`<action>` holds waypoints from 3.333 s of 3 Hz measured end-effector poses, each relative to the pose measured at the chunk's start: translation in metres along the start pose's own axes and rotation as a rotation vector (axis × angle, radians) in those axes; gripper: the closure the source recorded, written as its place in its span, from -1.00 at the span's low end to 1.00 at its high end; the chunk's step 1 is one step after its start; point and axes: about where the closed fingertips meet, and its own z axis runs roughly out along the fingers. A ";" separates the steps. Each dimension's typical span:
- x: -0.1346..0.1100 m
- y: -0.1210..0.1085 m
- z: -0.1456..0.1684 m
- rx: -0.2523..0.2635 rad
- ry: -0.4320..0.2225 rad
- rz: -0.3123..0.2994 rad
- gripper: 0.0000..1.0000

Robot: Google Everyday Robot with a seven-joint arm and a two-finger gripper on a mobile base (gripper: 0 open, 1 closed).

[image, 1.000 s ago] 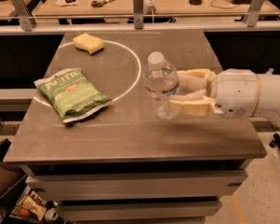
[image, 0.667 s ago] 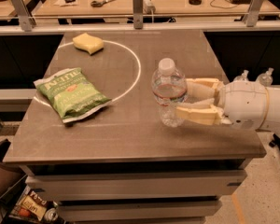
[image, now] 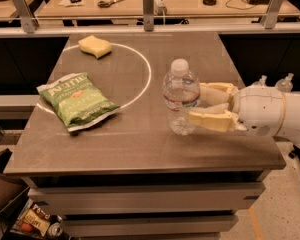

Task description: Place water bottle upright

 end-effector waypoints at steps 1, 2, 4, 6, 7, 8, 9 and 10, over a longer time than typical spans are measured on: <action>-0.001 -0.001 -0.002 0.001 -0.031 0.055 1.00; 0.000 -0.001 -0.006 0.012 -0.033 0.113 1.00; 0.006 0.000 -0.013 0.050 0.008 0.145 1.00; 0.023 -0.021 -0.003 0.055 -0.046 0.082 1.00; 0.028 -0.024 -0.004 0.057 -0.039 0.095 1.00; 0.033 -0.026 -0.009 0.059 -0.013 0.156 1.00; 0.036 -0.027 -0.010 0.059 -0.002 0.184 0.99; 0.034 -0.026 -0.008 0.055 -0.003 0.182 0.60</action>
Offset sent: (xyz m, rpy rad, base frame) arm -0.0022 -0.0176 -0.0023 0.0951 0.1739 -0.0453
